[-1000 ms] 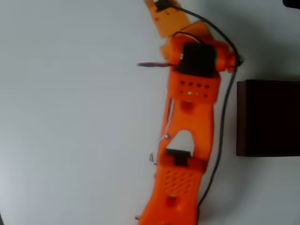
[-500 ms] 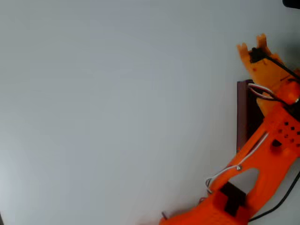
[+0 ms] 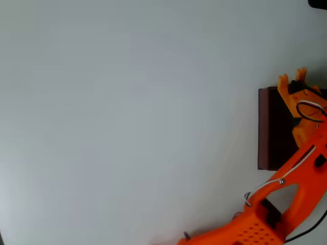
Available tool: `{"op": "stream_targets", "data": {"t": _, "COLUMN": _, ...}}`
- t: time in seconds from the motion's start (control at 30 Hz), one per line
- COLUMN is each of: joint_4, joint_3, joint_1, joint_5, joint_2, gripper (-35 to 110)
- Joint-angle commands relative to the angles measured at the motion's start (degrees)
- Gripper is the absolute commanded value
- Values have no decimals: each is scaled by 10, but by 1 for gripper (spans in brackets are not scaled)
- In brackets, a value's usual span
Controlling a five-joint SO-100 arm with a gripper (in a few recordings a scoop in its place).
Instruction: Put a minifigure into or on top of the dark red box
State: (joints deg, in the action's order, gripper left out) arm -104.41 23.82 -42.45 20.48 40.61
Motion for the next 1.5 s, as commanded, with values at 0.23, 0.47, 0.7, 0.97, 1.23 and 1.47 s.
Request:
{"op": "stream_targets", "data": {"t": 0.23, "joint_4": -9, "joint_3": 129, "joint_1": 3, "joint_5": -12, "joint_2": 178, "gripper": 13}}
{"op": "stream_targets", "data": {"t": 0.47, "joint_4": 67, "joint_3": 439, "joint_1": 79, "joint_5": -20, "joint_2": 501, "gripper": 1}}
{"op": "stream_targets", "data": {"t": 0.7, "joint_4": 267, "joint_3": 890, "joint_1": 290, "joint_5": -58, "joint_2": 968, "gripper": 0}}
{"op": "stream_targets", "data": {"t": 0.97, "joint_4": 319, "joint_3": 1158, "joint_1": 574, "joint_5": -185, "joint_2": 1301, "gripper": 0}}
{"op": "stream_targets", "data": {"t": 1.23, "joint_4": 295, "joint_3": 1404, "joint_1": 742, "joint_5": -262, "joint_2": 1517, "gripper": 0}}
{"op": "stream_targets", "data": {"t": 1.47, "joint_4": 288, "joint_3": 1484, "joint_1": 751, "joint_5": -225, "joint_2": 1518, "gripper": 0}}
